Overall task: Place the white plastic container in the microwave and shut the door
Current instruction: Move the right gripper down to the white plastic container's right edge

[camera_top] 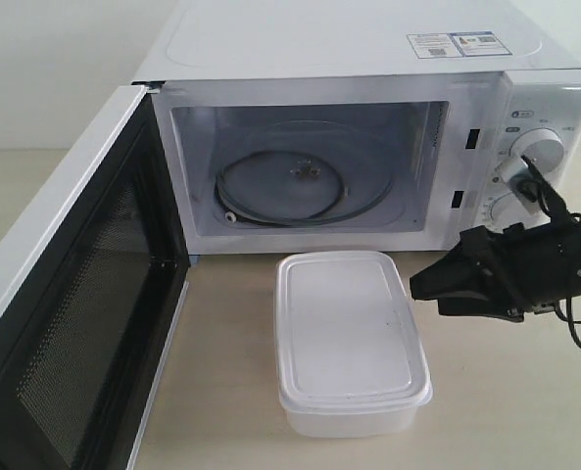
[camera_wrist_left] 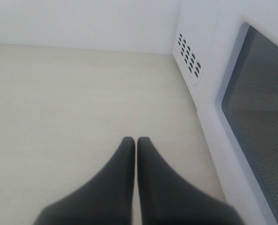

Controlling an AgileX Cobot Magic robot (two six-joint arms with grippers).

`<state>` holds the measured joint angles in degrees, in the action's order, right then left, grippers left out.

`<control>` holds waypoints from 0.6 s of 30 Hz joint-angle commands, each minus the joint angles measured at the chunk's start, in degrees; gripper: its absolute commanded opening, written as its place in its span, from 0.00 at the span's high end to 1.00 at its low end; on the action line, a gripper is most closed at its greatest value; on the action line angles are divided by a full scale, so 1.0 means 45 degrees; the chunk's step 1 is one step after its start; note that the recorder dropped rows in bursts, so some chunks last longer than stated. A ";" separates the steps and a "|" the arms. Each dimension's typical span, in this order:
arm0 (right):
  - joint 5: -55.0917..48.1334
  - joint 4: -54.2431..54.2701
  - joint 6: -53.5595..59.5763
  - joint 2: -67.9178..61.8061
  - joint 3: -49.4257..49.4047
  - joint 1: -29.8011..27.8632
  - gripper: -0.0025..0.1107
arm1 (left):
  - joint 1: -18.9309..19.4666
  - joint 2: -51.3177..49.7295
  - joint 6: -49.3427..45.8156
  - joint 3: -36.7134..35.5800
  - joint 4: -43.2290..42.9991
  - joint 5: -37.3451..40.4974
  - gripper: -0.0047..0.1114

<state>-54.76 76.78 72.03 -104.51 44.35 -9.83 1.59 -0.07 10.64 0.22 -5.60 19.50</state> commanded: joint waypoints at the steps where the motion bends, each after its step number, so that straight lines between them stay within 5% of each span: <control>1: 0.0374 0.0149 0.0430 -0.0307 -0.0050 0.0271 0.48 | 0.0021 0.0015 -0.0028 -0.0050 0.0039 -0.0036 0.93; 18: -0.0359 0.1420 0.1638 -0.1076 -0.0050 0.0664 0.48 | 0.0021 0.0015 -0.0028 -0.0050 0.0039 -0.0036 0.93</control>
<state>-55.01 81.97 78.22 -109.51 44.17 -6.85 1.59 -0.07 10.64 0.22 -5.60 19.50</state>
